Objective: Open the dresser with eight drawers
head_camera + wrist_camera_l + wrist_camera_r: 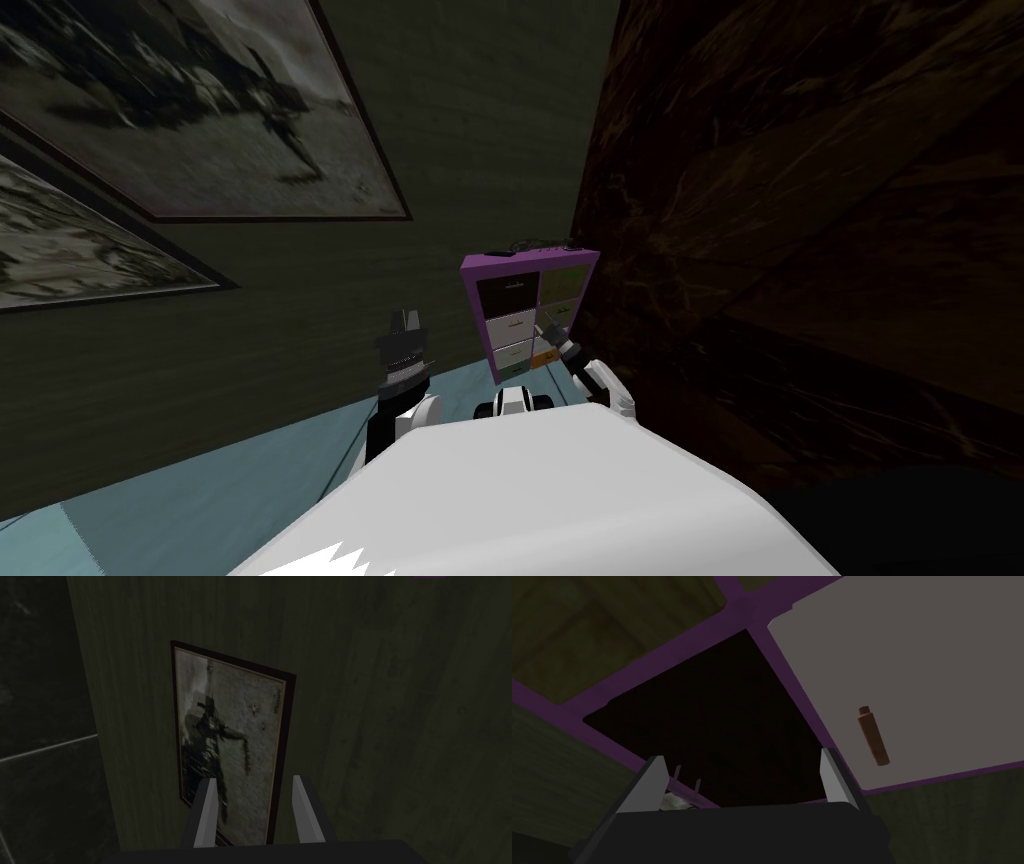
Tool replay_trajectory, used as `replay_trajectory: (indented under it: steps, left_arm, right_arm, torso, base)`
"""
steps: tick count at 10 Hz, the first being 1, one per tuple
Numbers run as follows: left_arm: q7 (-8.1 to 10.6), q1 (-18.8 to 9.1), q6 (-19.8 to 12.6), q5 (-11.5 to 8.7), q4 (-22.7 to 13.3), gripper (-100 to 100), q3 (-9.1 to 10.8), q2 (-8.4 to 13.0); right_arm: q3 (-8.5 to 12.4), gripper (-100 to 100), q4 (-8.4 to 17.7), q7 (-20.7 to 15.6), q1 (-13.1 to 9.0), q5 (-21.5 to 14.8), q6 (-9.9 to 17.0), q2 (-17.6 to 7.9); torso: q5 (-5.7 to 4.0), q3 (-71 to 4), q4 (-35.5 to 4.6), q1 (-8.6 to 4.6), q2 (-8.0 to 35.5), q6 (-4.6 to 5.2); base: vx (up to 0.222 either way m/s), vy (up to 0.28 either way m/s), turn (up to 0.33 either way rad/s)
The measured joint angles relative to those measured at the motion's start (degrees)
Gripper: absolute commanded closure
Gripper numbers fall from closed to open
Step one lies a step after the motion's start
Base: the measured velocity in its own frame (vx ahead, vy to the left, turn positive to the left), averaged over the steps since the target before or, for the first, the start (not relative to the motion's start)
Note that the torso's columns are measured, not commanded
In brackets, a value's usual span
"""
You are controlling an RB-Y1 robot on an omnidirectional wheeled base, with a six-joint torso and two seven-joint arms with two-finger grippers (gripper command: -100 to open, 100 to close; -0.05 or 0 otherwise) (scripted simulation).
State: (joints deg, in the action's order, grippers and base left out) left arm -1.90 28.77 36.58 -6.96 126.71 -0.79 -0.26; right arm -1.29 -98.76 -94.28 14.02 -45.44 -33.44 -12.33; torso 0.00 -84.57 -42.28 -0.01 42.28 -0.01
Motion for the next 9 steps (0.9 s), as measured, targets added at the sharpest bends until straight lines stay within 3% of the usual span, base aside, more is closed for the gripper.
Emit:
replay_trajectory:
  steps: [9]
  left_arm:
    - [0.00, 0.0, 0.0, 0.0, 0.0, 0, 0.00, 0.0]
  right_arm:
    - [0.1, -100, 6.1, -13.6, -1.4, -4.3, -1.1, 0.5]
  torso:
    - [0.01, 0.0, 0.0, 0.03, 0.0, 0.00]
  base:
    - [0.015, 0.030, -0.049]
